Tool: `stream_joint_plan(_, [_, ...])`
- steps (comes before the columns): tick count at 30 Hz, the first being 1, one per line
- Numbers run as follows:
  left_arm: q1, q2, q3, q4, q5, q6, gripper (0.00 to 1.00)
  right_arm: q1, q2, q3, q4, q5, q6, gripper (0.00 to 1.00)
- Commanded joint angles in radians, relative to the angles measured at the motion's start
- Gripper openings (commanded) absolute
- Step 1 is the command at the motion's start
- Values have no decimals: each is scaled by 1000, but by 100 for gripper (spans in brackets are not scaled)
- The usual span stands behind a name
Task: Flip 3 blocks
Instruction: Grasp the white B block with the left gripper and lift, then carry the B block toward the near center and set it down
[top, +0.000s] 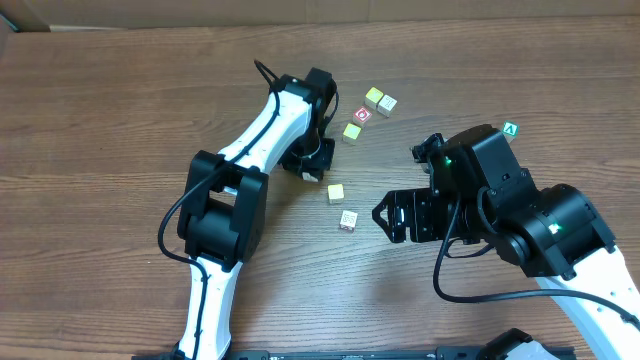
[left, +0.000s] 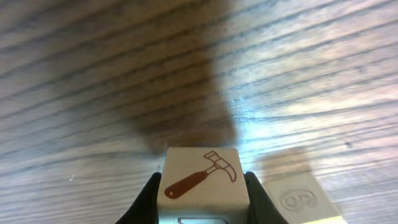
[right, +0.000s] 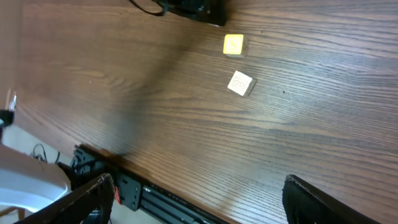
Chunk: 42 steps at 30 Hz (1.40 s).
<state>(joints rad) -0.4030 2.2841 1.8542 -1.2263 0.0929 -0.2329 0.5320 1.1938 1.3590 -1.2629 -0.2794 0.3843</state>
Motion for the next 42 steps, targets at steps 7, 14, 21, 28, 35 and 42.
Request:
stream_joint_plan(7, [101, -152, 174, -161, 11, -68, 5, -61, -5, 23, 14, 88, 114, 93])
stream_joint_plan(14, [126, -351, 125, -281, 12, -72, 5, -211, -3, 23, 11, 84, 110, 100])
stream_joint_plan(21, [39, -641, -294, -167, 8, -164, 4, -274, 14, 23, -32, 77, 53, 100])
stream_joint_plan(28, [-82, -918, -774, 85, 126, -285, 4, -274, 31, 22, -50, 77, 53, 100])
stream_joint_plan(35, [-289, -912, -1037, 354, 158, -397, 8, -274, 32, 22, -61, 76, 53, 100])
stream_joint_plan(42, [-330, -753, -1078, 571, 219, -441, 8, -274, 32, 22, -86, 77, 53, 100])
